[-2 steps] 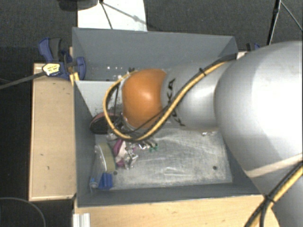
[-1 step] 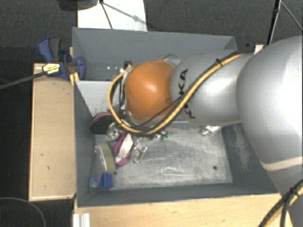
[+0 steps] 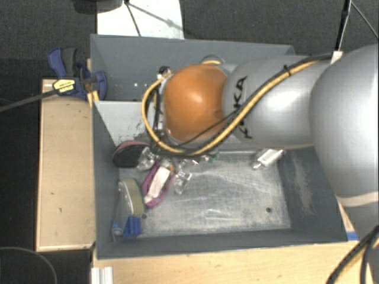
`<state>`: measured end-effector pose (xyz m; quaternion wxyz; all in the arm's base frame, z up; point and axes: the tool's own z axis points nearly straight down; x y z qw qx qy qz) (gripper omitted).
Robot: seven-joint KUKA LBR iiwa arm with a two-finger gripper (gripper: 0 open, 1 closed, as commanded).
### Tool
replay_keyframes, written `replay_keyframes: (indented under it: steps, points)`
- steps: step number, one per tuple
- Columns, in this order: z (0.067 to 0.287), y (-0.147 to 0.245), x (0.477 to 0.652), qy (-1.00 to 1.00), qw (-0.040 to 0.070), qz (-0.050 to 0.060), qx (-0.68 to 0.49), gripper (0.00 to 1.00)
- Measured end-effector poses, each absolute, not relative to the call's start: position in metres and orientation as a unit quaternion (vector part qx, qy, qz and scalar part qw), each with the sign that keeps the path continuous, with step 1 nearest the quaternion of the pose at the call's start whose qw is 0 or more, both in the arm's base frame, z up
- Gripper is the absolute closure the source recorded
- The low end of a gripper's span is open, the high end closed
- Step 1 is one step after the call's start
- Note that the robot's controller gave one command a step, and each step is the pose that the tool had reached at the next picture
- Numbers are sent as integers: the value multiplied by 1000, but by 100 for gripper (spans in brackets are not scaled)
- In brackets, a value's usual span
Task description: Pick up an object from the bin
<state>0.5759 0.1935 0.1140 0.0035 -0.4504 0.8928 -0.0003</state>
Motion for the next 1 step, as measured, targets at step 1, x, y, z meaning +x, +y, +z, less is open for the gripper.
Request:
replay_keyframes:
  steps: [1]
  points:
    - [73, 210, 579, 751, 4, -2, -661, 0]
